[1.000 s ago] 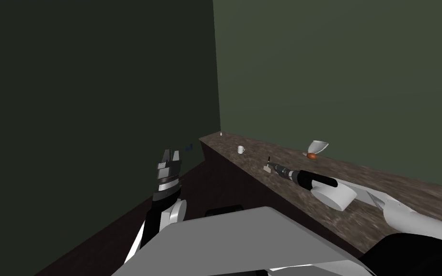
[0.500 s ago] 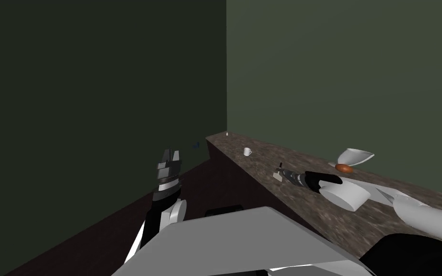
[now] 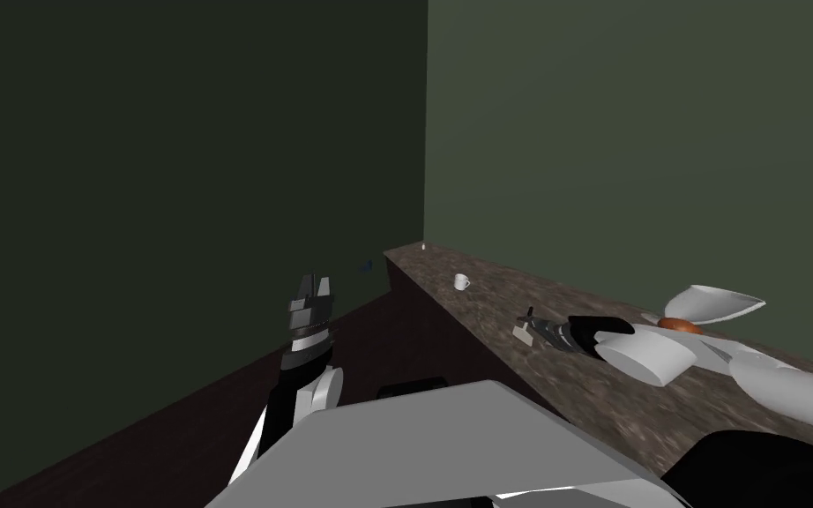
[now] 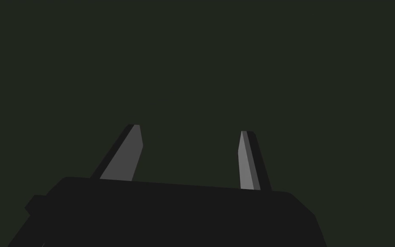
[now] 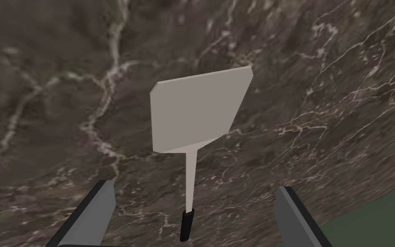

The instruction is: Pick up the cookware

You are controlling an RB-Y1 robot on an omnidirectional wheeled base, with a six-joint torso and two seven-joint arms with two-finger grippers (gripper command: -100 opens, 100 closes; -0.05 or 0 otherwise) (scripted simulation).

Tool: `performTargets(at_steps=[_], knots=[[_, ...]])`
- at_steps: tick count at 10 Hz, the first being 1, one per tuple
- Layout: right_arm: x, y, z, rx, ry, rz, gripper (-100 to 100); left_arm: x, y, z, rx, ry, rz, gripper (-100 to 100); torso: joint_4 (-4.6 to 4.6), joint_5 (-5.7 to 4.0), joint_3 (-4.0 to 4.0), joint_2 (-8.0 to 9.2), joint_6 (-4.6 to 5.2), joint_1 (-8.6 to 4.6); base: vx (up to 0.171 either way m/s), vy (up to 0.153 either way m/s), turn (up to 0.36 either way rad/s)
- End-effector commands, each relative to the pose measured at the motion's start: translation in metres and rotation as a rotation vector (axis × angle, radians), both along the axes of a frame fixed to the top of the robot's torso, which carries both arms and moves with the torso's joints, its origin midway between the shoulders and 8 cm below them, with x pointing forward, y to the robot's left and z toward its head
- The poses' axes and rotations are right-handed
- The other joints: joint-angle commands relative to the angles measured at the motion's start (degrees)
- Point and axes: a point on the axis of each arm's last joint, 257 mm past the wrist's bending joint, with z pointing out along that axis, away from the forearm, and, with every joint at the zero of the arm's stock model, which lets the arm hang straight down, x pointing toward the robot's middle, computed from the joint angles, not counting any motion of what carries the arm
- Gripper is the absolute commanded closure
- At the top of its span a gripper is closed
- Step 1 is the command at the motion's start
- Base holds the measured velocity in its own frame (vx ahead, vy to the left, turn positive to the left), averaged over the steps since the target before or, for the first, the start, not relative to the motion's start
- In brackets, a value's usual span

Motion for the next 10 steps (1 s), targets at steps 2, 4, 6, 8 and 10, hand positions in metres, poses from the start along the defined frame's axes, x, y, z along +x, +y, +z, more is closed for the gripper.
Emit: performTargets(at_steps=[2,4,6,8,10], knots=[[-0.022,-0.015,-0.006,-0.015,0.084,-0.043,-100,0.0,0.0,0.0,0.0,0.0,0.0,0,0.0,-0.02,0.0,0.0,0.05,-0.02,0.021,-0.017,0.156],[-0.038,-0.025,-0.009,-0.024,0.137,-0.073,-100,0.0,0.0,0.0,0.0,0.0,0.0,0,-0.02,-0.01,-0.06,-0.09,-0.03,-0.03,0.03,-0.023,0.229],[-0.069,-0.041,-0.014,-0.039,0.234,-0.127,-100,0.0,0.0,0.0,0.0,0.0,0.0,0,0.0,-0.03,-0.01,-0.03,0.04,-0.05,0.024,-0.02,0.184],[-0.083,-0.048,-0.015,-0.045,0.277,-0.151,-100,0.0,0.0,0.0,0.0,0.0,0.0,0,-0.02,-0.02,-0.07,-0.12,0.02,-0.06,0.039,-0.027,0.173],[-0.109,-0.058,-0.017,-0.053,0.349,-0.193,-100,0.0,0.0,0.0,0.0,0.0,0.0,0,-0.02,-0.01,-0.06,-0.1,0.02,0.01,0.037,-0.01,0.179]])
